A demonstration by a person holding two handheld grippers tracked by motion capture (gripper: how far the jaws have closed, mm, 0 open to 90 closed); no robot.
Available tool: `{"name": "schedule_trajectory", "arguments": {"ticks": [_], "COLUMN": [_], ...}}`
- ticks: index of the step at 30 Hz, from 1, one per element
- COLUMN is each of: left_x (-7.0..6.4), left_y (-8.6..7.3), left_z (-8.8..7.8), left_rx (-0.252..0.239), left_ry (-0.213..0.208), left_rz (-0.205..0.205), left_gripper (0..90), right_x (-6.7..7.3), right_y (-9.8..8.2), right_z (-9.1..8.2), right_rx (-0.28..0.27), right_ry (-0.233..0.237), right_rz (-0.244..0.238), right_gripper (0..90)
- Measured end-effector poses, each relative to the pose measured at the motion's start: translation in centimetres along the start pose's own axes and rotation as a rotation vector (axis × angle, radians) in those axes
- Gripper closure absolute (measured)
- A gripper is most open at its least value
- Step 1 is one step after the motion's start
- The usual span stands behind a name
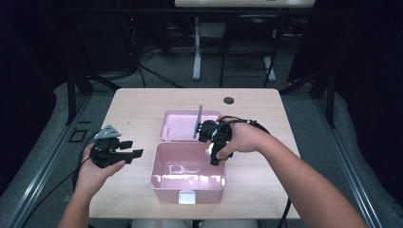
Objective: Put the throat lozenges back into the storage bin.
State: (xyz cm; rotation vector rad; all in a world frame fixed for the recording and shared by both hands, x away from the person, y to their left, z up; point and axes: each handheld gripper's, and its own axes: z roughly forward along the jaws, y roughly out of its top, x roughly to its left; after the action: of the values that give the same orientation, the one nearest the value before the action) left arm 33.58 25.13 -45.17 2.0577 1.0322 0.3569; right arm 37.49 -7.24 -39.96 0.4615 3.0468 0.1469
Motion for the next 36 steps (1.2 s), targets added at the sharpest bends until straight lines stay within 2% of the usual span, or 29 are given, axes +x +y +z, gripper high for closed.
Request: {"name": "schedule_trajectory", "arguments": {"ticks": [12, 18, 36], "left_x": [0.0, 0.1, 0.2], "left_y": [0.0, -0.1, -0.1], "left_z": [0.0, 0.0, 0.1], "left_rx": [0.001, 0.005, 0.013], "left_ry": [0.000, 0.002, 0.004], "left_rz": [0.001, -0.004, 0.000], "left_gripper": [42.9, 42.9, 42.9], "right_x": [1.0, 1.3, 1.8], "right_y": [1.4, 1.6, 1.6], "right_z": [1.4, 2.2, 4.9], "right_rx": [0.033, 0.031, 0.043], "right_ry": [0.002, 0.021, 0.035], "right_rz": [-0.064, -0.086, -0.122], "right_gripper": [20.1, 20.1, 20.1]}}
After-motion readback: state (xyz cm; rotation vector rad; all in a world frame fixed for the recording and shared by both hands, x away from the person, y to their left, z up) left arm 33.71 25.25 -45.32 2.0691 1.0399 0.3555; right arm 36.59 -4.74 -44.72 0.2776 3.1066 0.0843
